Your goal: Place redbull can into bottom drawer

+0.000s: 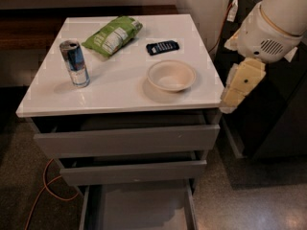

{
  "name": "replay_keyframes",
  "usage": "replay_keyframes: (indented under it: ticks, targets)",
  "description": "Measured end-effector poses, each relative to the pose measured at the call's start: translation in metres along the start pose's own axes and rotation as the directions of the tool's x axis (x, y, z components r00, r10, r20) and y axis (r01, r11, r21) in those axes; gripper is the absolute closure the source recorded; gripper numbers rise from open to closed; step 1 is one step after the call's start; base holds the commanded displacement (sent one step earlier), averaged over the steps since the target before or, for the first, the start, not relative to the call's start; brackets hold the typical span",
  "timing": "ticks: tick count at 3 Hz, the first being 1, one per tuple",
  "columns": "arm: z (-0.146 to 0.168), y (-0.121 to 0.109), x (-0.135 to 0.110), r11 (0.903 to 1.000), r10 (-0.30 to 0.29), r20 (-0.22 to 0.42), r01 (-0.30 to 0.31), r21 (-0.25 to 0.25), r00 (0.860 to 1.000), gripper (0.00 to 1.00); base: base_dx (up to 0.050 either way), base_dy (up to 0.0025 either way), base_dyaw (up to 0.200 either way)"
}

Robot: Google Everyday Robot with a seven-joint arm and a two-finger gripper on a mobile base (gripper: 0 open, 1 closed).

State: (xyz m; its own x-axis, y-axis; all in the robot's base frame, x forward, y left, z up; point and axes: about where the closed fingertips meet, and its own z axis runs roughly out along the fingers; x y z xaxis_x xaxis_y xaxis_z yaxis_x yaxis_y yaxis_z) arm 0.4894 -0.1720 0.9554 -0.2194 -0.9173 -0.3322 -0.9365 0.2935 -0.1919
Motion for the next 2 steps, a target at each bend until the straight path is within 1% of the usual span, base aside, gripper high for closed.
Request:
replay_keyframes:
  ticks: [1,2]
  targets:
    - [0.020,-0.016,-0.026,0.9981,0.053,0.090,-0.049,-0.038,0.995,0.00,0.000,0.00000,0.000]
    - [0.037,-0.026,-0.065,0.9941,0.097,0.183,-0.086,-0.066,0.978,0.00,0.000,0.00000,0.000]
